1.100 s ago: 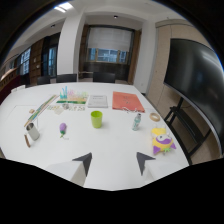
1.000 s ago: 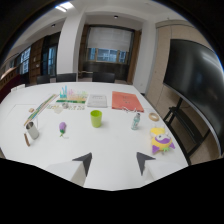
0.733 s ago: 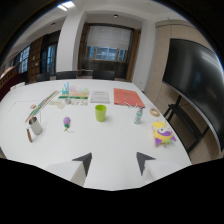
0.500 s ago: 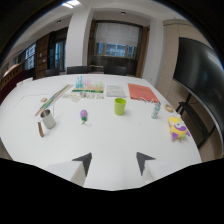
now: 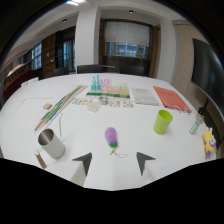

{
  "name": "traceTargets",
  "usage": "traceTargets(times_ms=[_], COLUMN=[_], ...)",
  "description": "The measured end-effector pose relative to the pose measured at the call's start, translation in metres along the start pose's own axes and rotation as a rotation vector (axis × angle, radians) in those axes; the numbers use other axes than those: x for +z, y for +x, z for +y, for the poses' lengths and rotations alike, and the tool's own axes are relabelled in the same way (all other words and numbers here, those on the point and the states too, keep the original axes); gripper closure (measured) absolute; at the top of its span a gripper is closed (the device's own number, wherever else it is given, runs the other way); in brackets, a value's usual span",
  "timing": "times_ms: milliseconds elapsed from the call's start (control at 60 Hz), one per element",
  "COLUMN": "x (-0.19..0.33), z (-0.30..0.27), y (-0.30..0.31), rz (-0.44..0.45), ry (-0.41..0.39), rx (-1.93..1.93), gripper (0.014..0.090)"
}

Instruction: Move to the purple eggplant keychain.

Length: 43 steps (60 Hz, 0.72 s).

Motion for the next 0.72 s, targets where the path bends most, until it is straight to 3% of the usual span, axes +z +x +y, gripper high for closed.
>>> traceTargets(times_ms=[283, 717], x=[0.1, 0.114], z=[-0.008, -0.005], y=[-0.008, -0.006], rz=[0.008, 0.012], ry=[-0.052, -0.067], rx=[0.032, 0.027], gripper=[0.0195, 0.0199])
